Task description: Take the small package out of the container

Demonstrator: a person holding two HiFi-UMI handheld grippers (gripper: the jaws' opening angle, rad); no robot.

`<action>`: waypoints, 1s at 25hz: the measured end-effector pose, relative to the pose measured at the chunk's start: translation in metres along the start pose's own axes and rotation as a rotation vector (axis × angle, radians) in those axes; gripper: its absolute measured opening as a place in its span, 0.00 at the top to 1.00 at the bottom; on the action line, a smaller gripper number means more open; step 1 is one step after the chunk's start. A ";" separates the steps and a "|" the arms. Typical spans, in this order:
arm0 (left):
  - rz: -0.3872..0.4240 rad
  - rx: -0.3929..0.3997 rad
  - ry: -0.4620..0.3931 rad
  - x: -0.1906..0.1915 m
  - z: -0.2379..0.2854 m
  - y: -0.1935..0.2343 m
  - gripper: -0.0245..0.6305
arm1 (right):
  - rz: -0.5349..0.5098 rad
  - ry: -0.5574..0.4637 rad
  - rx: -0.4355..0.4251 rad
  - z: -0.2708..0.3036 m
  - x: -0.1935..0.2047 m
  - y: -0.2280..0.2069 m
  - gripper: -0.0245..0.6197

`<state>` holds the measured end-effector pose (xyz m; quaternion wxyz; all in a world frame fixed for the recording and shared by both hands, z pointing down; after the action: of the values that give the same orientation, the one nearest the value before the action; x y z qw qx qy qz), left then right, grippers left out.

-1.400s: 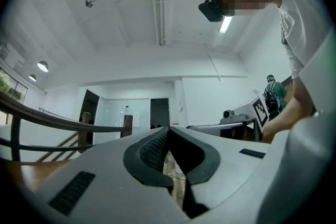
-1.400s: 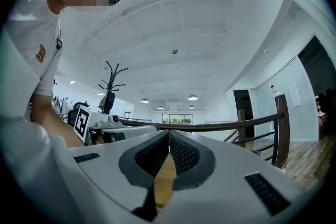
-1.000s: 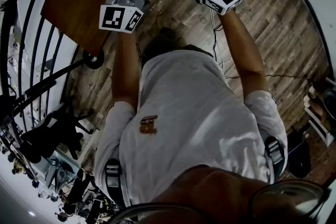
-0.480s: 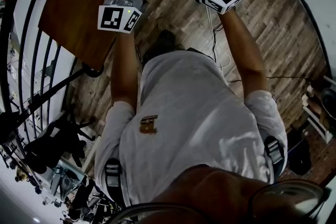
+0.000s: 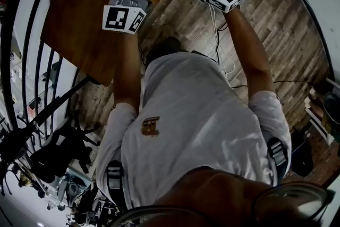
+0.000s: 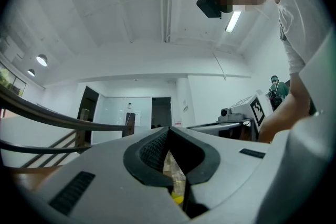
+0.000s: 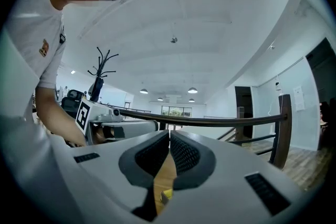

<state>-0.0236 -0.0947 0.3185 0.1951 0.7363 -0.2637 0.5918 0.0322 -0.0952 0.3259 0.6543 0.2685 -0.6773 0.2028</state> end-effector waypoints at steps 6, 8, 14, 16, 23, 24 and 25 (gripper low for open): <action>-0.008 0.002 0.012 0.009 0.020 0.041 0.93 | -0.010 0.038 0.002 0.032 0.016 -0.034 0.91; -0.011 0.007 0.019 0.013 0.025 0.051 0.93 | -0.019 0.053 0.004 0.041 0.022 -0.043 0.91; -0.017 0.023 0.032 0.023 0.035 0.077 0.93 | -0.047 0.102 0.001 0.067 0.039 -0.061 0.91; -0.020 0.031 0.037 0.026 0.039 0.084 0.93 | -0.054 0.118 -0.001 0.073 0.044 -0.066 0.91; -0.032 0.053 0.057 0.035 0.046 0.102 0.93 | -0.057 0.152 0.002 0.087 0.058 -0.080 0.91; -0.034 0.053 0.058 0.036 0.047 0.106 0.93 | -0.059 0.160 0.001 0.089 0.060 -0.082 0.91; -0.037 0.050 0.059 0.037 0.048 0.109 0.93 | -0.060 0.171 -0.002 0.091 0.063 -0.084 0.91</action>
<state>-0.0484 -0.2148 0.3408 0.1950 0.7279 -0.2293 0.6161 0.0143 -0.2228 0.3762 0.7159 0.2697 -0.6107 0.2045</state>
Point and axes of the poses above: the fingertips, and each gripper's own axes: z forward along the fingers, y to its left, x out of its underside, the point moved 1 cm from there along -z, backward along the fingers, and after that the axes turned 2 degrees about -y, right-handed, at the moved point
